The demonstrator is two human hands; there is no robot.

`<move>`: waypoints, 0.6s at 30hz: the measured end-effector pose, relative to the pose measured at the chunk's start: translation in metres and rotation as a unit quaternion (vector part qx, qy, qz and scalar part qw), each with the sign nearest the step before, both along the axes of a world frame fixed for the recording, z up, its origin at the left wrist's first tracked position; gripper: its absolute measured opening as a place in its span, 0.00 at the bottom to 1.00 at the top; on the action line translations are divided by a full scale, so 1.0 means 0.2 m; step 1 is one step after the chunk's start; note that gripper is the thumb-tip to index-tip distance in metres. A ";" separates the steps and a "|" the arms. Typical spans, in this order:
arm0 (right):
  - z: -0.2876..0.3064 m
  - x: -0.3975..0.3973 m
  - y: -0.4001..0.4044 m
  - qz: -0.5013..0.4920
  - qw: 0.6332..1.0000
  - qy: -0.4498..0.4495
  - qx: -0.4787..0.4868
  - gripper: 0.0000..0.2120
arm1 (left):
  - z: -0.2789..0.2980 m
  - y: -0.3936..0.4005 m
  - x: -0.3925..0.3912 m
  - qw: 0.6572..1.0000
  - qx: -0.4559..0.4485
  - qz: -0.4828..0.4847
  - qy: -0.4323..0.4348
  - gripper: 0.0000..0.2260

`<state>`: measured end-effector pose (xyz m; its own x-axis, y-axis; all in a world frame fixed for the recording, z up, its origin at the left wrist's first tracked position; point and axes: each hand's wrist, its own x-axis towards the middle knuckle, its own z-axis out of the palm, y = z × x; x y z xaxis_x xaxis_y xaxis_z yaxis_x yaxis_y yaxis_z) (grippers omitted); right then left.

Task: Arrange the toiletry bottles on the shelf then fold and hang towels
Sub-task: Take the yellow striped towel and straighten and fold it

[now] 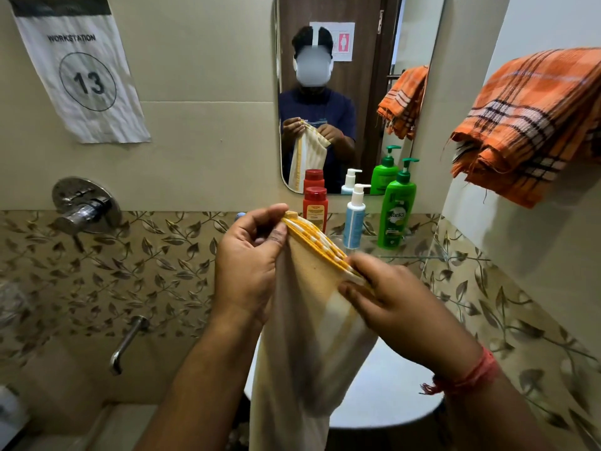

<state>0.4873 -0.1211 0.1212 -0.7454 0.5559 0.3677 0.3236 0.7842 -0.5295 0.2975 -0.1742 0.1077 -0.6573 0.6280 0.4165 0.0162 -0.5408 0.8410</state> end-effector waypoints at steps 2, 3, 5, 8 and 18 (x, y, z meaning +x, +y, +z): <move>0.01 0.03 0.00 -0.005 0.997 -0.068 0.038 0.08 | -0.01 0.00 0.02 0.999 -0.017 0.021 0.023 0.16; 0.02 0.05 -0.01 -0.011 0.994 -0.096 0.052 0.08 | -0.02 0.00 0.03 0.999 -0.026 0.028 0.035 0.15; 0.05 0.07 -0.01 -0.021 0.986 -0.139 0.085 0.07 | -0.03 0.00 0.03 0.997 -0.034 0.032 0.054 0.14; 0.12 0.13 -0.01 -0.043 0.970 -0.170 0.170 0.05 | -0.02 -0.01 0.03 0.996 -0.041 0.027 0.069 0.14; 0.33 0.27 0.07 -0.038 0.976 -0.076 0.200 0.13 | 0.04 -0.04 0.03 0.998 0.011 0.029 0.062 0.13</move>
